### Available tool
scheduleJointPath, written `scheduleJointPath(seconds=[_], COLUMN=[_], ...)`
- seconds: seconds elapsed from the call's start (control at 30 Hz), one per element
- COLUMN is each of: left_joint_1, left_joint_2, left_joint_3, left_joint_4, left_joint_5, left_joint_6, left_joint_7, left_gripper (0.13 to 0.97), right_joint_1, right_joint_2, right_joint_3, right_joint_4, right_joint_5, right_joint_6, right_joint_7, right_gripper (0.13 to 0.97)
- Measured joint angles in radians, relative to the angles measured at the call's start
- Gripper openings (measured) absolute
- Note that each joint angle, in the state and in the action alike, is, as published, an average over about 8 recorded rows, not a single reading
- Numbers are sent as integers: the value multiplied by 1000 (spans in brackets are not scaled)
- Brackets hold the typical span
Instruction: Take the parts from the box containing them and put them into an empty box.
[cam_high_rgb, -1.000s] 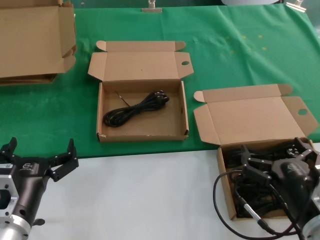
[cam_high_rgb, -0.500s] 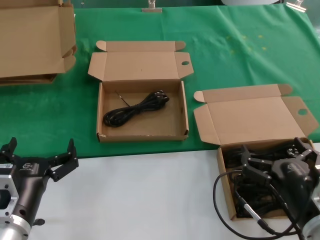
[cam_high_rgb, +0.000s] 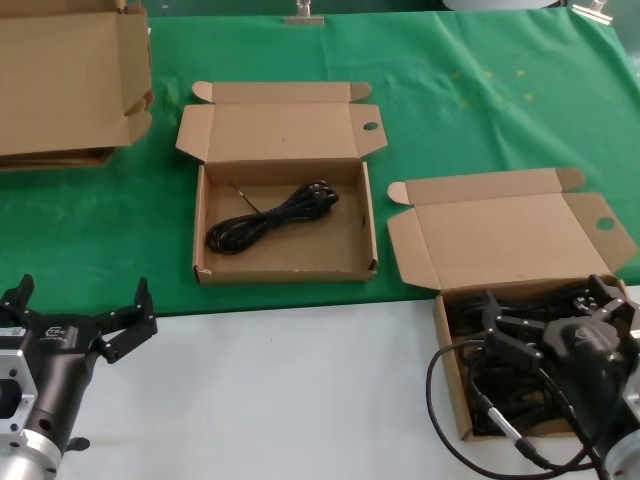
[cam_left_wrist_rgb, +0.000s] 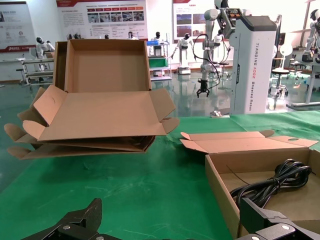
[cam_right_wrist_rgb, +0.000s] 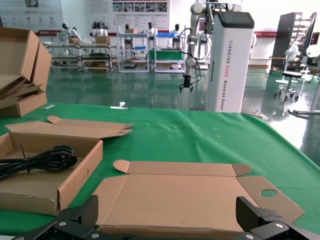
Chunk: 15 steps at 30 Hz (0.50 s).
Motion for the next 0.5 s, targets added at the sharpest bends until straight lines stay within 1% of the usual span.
scheduleJointPath(seconds=[0.5], left_joint_1=[0], left_joint_2=[0], left_joint_3=[0], left_joint_4=[0], left_joint_5=[0], left_joint_6=[0], left_joint_7=[0], left_gripper=[966], right_joint_1=[0], right_joint_2=[0], right_joint_3=[0], right_joint_4=[0], right_joint_5=[0], right_joint_6=[0], right_joint_7=[0], right_gripper=[966])
